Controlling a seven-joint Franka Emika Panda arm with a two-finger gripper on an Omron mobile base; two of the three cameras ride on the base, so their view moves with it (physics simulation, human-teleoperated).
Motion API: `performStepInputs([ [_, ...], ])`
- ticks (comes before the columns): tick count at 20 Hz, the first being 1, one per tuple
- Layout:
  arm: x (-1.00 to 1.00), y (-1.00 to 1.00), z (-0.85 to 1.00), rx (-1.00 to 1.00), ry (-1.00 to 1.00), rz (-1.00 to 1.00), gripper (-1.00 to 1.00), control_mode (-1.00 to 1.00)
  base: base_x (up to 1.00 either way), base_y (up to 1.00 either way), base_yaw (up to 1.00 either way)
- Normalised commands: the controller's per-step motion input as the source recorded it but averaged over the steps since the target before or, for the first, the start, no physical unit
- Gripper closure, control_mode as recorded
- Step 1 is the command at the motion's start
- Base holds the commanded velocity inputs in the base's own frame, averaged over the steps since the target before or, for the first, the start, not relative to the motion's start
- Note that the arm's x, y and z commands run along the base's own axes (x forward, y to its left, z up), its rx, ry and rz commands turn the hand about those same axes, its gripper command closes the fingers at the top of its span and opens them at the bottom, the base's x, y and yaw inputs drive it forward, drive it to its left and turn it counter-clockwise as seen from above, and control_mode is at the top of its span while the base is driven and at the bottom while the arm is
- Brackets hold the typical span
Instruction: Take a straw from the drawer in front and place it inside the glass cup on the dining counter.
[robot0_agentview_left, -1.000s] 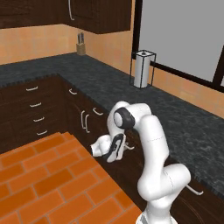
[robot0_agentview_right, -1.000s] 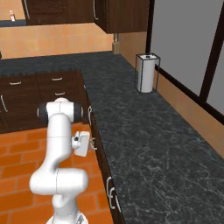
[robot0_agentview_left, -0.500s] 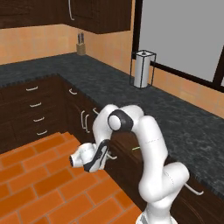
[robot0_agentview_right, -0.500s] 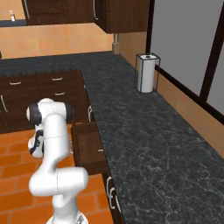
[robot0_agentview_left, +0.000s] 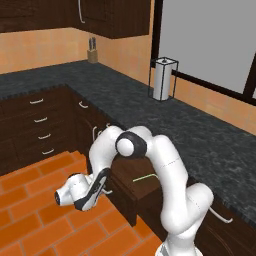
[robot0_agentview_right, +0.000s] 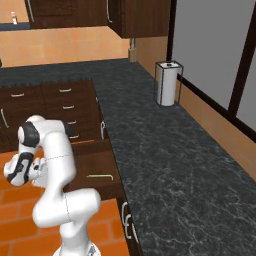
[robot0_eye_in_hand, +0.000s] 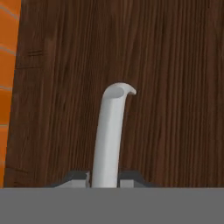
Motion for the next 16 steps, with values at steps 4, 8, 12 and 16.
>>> performStepInputs([
  [4, -0.24, 0.71, 0.27, 0.27, 0.15, 0.04, -1.0, -1.0, 0.0, 0.0, 0.0],
  [8, -0.08, 0.21, 0.62, 0.4, 0.27, 0.0, -1.0, -1.0, 0.0, 0.0, 0.0],
  [12, -0.18, 0.0, 0.81, 0.51, 0.31, 0.0, -1.0, -1.0, 0.0, 0.0, 0.0],
  [16, -0.21, -0.17, 0.98, 0.45, 0.19, 0.0, -1.0, -1.0, 0.0, 0.0, 0.0],
])
